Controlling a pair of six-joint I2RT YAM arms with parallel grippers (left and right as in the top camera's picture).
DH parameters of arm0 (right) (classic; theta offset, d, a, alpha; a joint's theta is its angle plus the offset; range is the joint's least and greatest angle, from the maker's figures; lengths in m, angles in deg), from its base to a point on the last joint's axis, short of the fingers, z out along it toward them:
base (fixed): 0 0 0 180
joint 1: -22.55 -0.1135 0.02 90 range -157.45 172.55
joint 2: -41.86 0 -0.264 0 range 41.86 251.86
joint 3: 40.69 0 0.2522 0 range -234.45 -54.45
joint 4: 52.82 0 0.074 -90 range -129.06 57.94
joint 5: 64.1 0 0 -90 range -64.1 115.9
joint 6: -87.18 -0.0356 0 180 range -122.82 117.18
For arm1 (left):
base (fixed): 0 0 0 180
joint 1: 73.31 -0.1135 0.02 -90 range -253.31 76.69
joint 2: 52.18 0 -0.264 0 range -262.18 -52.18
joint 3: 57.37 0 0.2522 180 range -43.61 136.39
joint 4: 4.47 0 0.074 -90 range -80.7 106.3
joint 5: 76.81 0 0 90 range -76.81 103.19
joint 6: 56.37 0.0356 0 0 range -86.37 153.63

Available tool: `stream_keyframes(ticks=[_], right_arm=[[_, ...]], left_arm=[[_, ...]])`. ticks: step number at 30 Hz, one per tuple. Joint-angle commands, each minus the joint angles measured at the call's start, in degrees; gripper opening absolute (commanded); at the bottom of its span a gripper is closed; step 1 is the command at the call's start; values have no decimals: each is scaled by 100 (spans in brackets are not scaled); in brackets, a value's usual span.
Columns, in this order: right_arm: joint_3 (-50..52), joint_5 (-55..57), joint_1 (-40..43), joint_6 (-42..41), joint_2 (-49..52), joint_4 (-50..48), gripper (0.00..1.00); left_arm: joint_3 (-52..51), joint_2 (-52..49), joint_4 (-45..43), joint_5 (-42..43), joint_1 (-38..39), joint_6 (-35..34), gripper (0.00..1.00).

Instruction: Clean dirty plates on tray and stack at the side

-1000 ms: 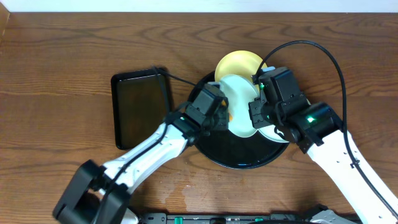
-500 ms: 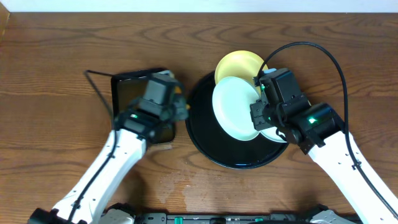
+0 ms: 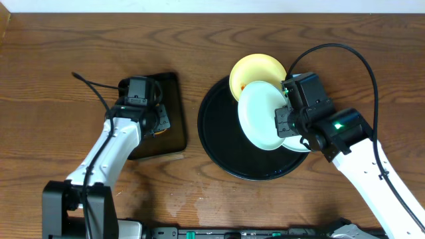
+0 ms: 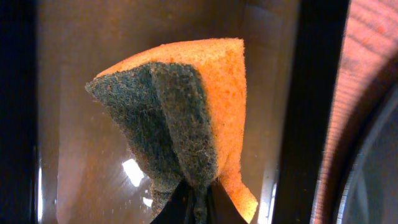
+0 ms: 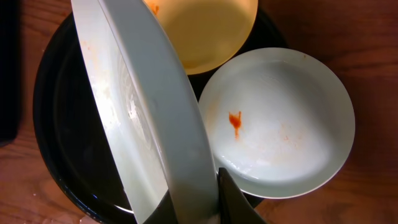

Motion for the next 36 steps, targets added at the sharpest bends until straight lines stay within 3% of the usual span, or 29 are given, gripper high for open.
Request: stream_keyframes(ticks=[1, 2, 3, 4, 5, 10, 13, 22, 30, 36], right_arm=[[-133, 81, 22, -120, -98, 39, 1], [-133, 83, 22, -120, -98, 50, 1], [-133, 83, 24, -120, -98, 52, 1], [-133, 81, 33, -122, -98, 55, 1], [-133, 81, 55, -140, -98, 55, 1], [-133, 125, 586, -575, -98, 142, 1], [-133, -404, 1305, -780, -103, 179, 1], [-116, -2186, 4271, -387, 13, 223, 1], [-111, -2669, 6551, -693, 859, -39, 1], [-111, -2691, 7394, -1272, 1849, -688, 1]], left_arm=[[9, 48, -116, -76, -17, 514, 9], [26, 57, -98, -74, -20, 525, 17], [63, 72, -46, -72, -17, 522, 33], [107, 98, 22, -70, -17, 522, 54], [168, 149, 103, -63, -17, 520, 60], [468, 706, 393, 39, -11, 520, 66], [481, 1211, 431, 37, -13, 522, 70], [479, 1910, 564, 35, -13, 522, 74], [468, 1840, 654, 35, -13, 522, 74], [468, 1840, 654, 35, -13, 520, 74]])
